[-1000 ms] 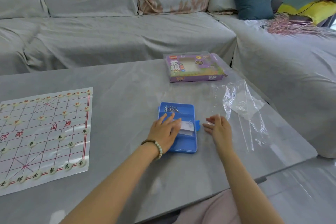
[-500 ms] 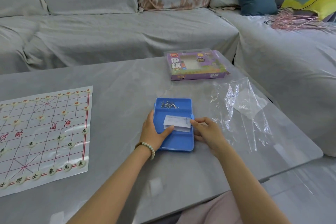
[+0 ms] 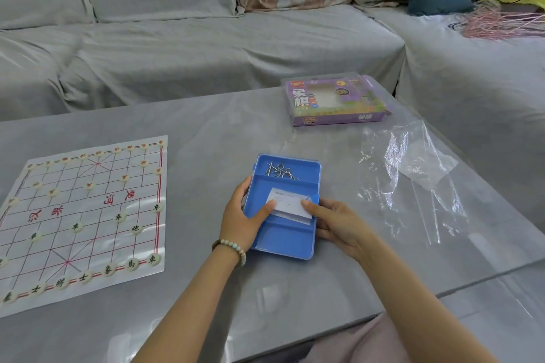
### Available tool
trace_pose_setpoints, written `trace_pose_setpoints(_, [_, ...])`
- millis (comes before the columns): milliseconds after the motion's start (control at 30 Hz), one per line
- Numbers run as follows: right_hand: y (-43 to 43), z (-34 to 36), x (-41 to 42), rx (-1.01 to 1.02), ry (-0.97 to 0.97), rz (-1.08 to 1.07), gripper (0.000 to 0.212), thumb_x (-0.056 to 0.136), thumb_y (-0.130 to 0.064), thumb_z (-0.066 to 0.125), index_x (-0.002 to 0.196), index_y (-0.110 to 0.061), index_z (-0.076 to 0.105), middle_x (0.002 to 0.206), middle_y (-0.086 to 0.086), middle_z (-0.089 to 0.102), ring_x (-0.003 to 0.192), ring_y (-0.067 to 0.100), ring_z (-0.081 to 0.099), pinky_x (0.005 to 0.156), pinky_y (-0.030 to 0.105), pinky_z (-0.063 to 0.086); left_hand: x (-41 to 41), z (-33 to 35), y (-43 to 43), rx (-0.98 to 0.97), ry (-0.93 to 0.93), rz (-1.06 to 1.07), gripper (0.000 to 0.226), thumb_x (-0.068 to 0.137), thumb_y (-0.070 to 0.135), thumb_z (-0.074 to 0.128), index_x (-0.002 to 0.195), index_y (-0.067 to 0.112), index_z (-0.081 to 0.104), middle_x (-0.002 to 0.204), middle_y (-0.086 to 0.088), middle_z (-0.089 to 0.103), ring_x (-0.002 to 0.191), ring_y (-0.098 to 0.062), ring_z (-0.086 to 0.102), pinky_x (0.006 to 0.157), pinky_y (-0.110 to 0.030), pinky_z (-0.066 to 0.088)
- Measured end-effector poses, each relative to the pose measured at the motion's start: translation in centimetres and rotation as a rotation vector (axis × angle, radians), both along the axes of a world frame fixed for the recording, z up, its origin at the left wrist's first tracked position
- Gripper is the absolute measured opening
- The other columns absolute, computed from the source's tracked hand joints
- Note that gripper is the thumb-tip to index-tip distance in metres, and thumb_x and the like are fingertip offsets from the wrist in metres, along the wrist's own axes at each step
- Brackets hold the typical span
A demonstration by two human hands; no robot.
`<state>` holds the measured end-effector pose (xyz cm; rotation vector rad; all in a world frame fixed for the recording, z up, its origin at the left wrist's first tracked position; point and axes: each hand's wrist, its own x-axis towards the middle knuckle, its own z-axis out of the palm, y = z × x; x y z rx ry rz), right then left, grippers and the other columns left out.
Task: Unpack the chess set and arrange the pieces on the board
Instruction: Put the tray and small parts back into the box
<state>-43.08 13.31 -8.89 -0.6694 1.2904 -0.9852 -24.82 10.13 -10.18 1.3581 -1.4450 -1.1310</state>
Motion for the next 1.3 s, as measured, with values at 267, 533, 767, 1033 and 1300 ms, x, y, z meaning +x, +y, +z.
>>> trace_pose_setpoints(267, [-1.1,0.7,-0.7,-0.015,-0.040,-0.153,0.027,0.090,-0.038,0.057,0.105,-0.016,0.064,0.096,0.001,0.073,0.084,0.017,0.070,0.080,0.033,0.056,-1.9,1.4,-2.2,-0.033,0.014,-0.067,0.061,0.077,0.029,0.072,0.131,0.025,0.043,0.120,0.010,0.055,0.109,-0.008,0.054,0.086,-0.023,0.050])
trace_pose_setpoints(533, [-4.9,2.7,-3.8,-0.124,-0.009,-0.409,0.031,0.087,-0.033,0.062,0.115,-0.019,0.059,0.101,0.004,0.069,0.083,0.020,0.068,0.066,0.034,0.056,-8.9,3.4,-7.9,0.011,0.029,-0.103,0.053,0.085,0.037,0.061,0.131,0.017,0.043,0.129,0.003,0.051,0.116,-0.012,0.050,0.090,-0.021,0.043])
trace_pose_setpoints(767, [-4.3,2.4,-8.6,-0.165,0.163,-0.723,0.034,0.088,-0.030,0.061,0.120,-0.023,0.052,0.111,0.002,0.064,0.094,0.021,0.064,0.077,0.041,0.056,-14.9,4.1,-16.6,0.504,0.223,0.015,0.061,0.074,0.073,0.048,0.097,0.017,0.054,0.084,0.002,0.054,0.077,-0.015,0.055,0.077,-0.030,0.049])
trace_pose_setpoints(1033, [-5.0,2.5,-9.1,-0.144,0.125,-0.685,0.031,0.088,-0.031,0.060,0.118,-0.026,0.053,0.102,-0.002,0.065,0.086,0.017,0.065,0.063,0.031,0.054,-16.9,4.2,-21.0,0.775,0.388,0.083,0.062,0.077,0.065,0.055,0.093,0.005,0.052,0.090,-0.008,0.055,0.074,-0.020,0.058,0.045,-0.030,0.053])
trace_pose_setpoints(1300, [-4.8,2.9,-9.2,-0.145,0.094,-0.686,0.027,0.087,-0.030,0.061,0.113,-0.026,0.056,0.098,0.000,0.065,0.080,0.018,0.064,0.063,0.035,0.055,-14.3,2.3,-21.0,0.619,0.457,0.045,0.034,0.093,0.045,0.045,0.080,0.014,0.052,0.104,-0.003,0.061,0.073,-0.013,0.057,0.073,-0.027,0.050])
